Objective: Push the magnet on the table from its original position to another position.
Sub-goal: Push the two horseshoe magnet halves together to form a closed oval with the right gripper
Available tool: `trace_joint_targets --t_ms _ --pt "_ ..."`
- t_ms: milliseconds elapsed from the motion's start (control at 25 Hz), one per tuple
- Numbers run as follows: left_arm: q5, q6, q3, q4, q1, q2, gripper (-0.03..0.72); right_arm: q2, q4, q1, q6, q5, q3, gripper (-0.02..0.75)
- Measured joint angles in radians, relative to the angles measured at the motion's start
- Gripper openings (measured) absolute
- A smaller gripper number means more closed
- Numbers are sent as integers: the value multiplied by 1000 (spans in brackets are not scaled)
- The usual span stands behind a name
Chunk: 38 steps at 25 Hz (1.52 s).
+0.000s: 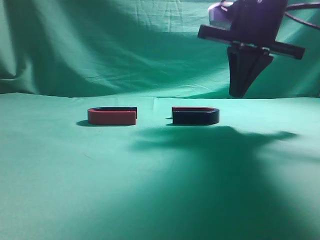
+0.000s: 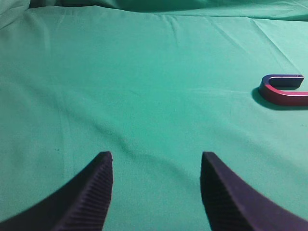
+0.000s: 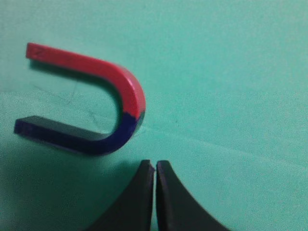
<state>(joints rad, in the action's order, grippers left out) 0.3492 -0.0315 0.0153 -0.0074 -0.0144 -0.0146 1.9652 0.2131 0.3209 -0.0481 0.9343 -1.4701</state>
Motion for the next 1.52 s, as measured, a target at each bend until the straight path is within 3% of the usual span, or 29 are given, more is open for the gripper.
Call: trace_joint_targets --t_ms 440,1520 --pt "0 0 0 0 0 0 372 105 -16 2 7 -54 -54 0" --pt "0 0 0 0 0 0 372 106 -10 149 15 -241 -56 0"
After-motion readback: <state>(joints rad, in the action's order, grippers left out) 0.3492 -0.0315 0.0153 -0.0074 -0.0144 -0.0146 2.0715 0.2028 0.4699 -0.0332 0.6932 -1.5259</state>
